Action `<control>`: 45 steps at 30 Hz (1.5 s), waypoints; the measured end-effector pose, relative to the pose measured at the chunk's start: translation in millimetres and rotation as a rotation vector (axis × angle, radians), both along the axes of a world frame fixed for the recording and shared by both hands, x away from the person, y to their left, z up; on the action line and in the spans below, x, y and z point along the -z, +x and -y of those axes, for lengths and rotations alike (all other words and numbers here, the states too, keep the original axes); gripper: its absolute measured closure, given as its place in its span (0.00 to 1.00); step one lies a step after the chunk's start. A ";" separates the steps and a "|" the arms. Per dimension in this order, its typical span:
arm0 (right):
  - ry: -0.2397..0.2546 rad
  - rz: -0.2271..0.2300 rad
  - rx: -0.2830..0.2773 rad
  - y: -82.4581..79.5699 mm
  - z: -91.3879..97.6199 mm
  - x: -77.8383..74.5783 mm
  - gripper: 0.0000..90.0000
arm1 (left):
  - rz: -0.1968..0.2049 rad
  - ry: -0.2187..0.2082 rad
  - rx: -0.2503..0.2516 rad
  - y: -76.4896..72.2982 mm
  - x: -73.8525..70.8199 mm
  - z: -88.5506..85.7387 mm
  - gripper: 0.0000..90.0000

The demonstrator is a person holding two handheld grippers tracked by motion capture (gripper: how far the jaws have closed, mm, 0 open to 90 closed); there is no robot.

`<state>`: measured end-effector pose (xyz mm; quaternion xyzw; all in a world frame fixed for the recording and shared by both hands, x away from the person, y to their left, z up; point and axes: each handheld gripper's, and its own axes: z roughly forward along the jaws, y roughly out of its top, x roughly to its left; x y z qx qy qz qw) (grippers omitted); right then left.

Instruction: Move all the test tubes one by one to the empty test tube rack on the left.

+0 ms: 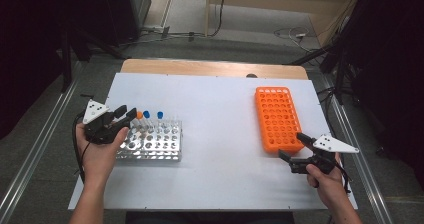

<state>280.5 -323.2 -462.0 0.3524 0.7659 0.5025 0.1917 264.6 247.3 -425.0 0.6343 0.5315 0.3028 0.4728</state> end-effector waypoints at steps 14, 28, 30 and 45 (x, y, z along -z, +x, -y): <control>0.005 0.012 0.016 -0.4 2.6 0.0 0.02 | 0.044 -0.070 0.147 -32.0 5.9 11.4 0.08; 0.025 0.028 0.035 -1.0 12.9 1.3 0.02 | 0.076 -0.052 0.294 -71.9 37.3 11.4 0.00; 0.027 0.025 0.037 -2.1 13.8 1.7 0.02 | 0.081 -0.062 0.307 -74.9 39.8 9.5 0.00; 0.009 0.013 0.021 -0.7 13.3 8.8 0.02 | 0.091 -0.050 0.301 -73.0 47.0 4.9 0.00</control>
